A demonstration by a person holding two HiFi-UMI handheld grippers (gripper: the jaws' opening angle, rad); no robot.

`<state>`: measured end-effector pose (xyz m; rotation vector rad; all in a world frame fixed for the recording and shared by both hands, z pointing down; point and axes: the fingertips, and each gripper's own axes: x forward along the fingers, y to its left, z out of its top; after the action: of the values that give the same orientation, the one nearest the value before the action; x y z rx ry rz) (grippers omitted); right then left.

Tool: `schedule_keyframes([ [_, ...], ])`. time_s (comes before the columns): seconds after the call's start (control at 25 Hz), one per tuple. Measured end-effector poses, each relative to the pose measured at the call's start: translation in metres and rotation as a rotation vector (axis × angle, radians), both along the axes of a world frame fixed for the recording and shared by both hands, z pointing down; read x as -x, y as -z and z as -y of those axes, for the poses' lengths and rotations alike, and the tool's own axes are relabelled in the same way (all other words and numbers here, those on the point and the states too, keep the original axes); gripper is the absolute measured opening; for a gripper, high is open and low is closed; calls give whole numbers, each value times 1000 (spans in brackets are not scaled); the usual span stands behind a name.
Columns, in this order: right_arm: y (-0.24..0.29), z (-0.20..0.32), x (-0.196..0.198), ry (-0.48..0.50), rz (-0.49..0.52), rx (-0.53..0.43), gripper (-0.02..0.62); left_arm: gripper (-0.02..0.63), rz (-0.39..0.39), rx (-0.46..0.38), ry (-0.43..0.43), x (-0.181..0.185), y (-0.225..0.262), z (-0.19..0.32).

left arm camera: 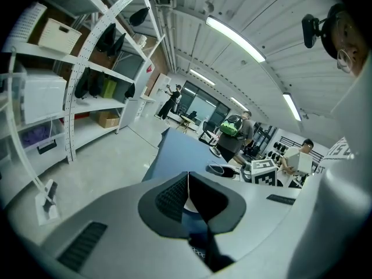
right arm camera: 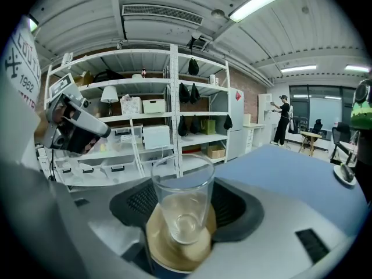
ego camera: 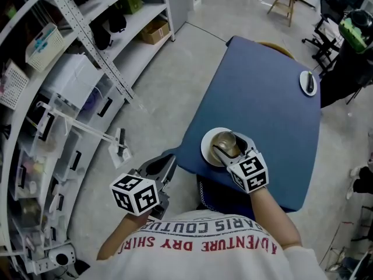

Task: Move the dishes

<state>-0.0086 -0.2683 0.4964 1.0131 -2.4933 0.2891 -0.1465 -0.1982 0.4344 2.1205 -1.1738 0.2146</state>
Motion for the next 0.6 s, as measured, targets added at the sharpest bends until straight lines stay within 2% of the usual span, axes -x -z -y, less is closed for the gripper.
schedule_keyframes([
  [0.32,4,-1,0,4,-4,12,285,29,-6,0,3,-2,0,-5],
  [0.6,33,-6,-3,3,37,-38,285,29,-8,-9,-12,-9,3,-9],
])
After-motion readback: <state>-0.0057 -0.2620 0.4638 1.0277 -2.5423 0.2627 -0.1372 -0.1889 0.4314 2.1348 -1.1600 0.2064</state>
